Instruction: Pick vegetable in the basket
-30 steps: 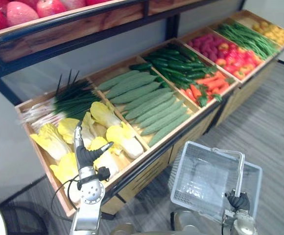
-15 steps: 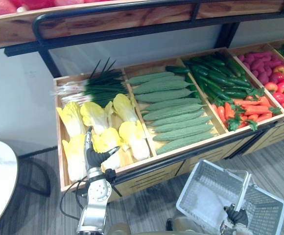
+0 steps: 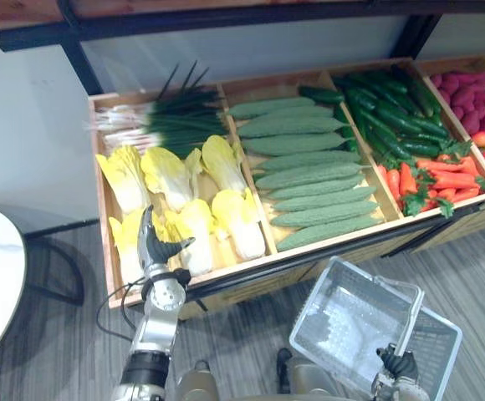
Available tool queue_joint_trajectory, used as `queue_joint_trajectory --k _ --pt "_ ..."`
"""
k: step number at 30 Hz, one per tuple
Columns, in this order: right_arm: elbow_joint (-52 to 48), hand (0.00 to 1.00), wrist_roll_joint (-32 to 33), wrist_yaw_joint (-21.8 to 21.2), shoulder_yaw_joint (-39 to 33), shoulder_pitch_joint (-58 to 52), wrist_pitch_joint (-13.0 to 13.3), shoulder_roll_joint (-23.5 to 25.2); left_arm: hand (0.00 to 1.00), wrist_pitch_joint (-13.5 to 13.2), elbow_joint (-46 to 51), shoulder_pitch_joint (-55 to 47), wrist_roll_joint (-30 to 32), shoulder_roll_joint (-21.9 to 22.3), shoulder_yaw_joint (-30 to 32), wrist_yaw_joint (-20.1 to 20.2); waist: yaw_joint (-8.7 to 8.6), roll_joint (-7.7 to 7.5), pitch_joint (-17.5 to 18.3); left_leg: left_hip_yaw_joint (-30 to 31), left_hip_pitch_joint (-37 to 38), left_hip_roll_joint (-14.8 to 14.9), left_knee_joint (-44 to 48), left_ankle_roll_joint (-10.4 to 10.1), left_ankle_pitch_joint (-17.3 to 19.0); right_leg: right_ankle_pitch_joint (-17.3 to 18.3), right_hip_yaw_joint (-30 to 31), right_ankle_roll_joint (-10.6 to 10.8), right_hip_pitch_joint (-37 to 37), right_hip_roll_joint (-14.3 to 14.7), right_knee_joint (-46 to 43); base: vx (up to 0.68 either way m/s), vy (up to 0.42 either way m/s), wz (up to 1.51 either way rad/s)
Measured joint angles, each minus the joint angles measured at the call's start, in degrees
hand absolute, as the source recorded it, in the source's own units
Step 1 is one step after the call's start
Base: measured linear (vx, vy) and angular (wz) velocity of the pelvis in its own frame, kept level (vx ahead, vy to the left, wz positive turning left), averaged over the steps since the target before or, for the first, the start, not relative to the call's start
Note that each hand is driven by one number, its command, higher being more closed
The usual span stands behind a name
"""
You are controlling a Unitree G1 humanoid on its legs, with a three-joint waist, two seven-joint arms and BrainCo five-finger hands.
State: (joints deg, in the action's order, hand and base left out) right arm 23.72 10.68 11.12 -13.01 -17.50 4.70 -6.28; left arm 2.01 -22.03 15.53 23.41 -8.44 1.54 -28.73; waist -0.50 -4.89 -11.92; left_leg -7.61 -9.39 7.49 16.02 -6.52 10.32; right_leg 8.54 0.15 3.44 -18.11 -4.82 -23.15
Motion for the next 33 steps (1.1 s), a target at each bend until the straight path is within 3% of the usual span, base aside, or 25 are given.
queue_joint_trajectory --k 8,9,16,23,33 --pt "-3.9 1.00 2.3 0.1 0.2 1.4 0.7 -1.2 0.00 -2.6 -8.2 7.1 2.8 -0.7 -2.0 -0.4 0.00 0.42 -2.2 -1.2 -1.0 0.7 -1.4 -0.2 -1.1 -2.1 1.0 -0.7 -1.4 0.6 1.8 -0.03 -0.006 -0.08" --pt "-4.4 1.00 2.3 0.0 0.2 1.6 0.7 -1.2 1.00 -2.6 -8.6 7.4 3.3 -0.8 -2.0 -0.4 0.04 0.52 -2.3 -1.2 -1.2 0.7 -1.5 -0.2 -1.2 -2.4 1.1 -0.7 -1.6 0.7 2.0 -0.12 -0.016 -0.10" --pt "-7.2 1.00 2.2 0.0 0.1 1.9 1.3 -1.4 1.00 -3.0 -12.7 10.9 6.3 -1.7 -3.3 0.3 1.25 0.88 -3.8 -2.1 -1.6 0.4 -2.4 0.5 -1.9 -4.1 1.8 -0.1 -1.5 0.6 3.7 -0.10 -0.014 -0.02" --pt "-7.2 1.00 2.0 0.4 -0.6 1.9 1.3 -1.4 1.00 -4.9 -12.8 11.7 5.8 -3.0 -3.7 0.7 1.21 0.95 -4.3 -2.6 0.3 -0.5 -5.3 0.7 -3.4 -4.6 2.3 0.2 -1.0 0.3 4.4 0.03 0.008 -0.02" --pt "-9.5 1.00 -0.4 0.4 -2.0 0.3 1.2 -1.3 1.00 -5.0 -6.5 5.9 1.9 -4.1 -2.1 1.0 0.75 1.31 -5.4 -2.9 4.2 -1.7 -7.7 0.8 -3.5 -3.6 3.0 1.4 1.8 -0.4 4.5 0.03 0.011 -0.02"
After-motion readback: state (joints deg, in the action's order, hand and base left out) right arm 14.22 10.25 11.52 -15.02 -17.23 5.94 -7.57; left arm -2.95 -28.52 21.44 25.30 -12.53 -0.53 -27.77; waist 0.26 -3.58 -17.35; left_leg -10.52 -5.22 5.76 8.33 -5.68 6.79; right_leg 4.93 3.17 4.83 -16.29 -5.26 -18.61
